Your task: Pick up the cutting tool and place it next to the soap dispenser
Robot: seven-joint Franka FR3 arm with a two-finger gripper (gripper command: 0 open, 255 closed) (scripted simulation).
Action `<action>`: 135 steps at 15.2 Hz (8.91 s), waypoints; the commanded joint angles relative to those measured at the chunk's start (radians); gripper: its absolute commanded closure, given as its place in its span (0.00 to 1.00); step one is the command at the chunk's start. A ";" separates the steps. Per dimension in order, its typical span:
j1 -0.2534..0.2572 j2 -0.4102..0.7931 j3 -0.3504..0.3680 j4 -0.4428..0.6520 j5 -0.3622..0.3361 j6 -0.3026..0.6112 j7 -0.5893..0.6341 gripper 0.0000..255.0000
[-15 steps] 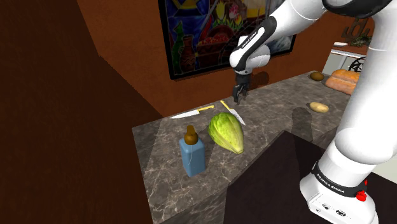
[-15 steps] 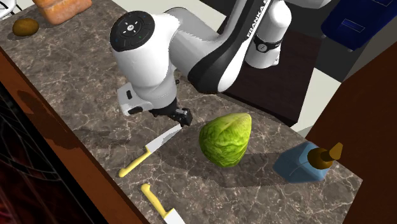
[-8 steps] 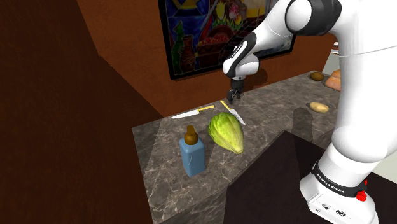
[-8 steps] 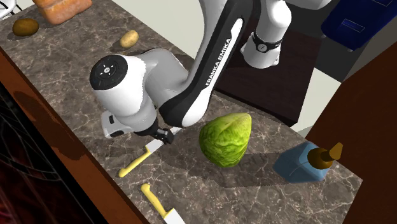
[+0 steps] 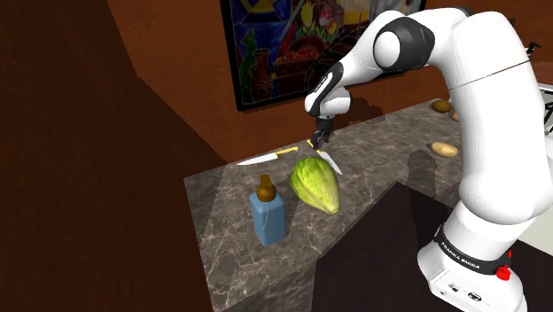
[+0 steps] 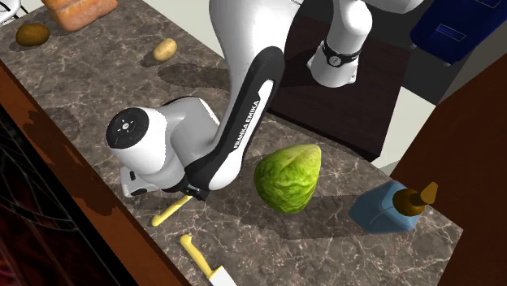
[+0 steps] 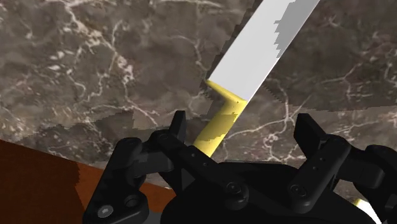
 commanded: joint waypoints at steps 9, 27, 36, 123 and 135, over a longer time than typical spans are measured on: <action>-0.009 0.066 0.014 0.027 0.013 0.041 -0.009 0.00; 0.000 0.012 0.002 0.012 0.002 0.001 0.001 1.00; 0.014 -0.079 -0.019 -0.001 -0.022 -0.076 0.020 1.00; 0.384 -0.787 0.247 -0.456 -0.223 -0.293 0.777 1.00; 0.384 -0.699 0.249 -0.533 -0.230 -0.128 0.781 1.00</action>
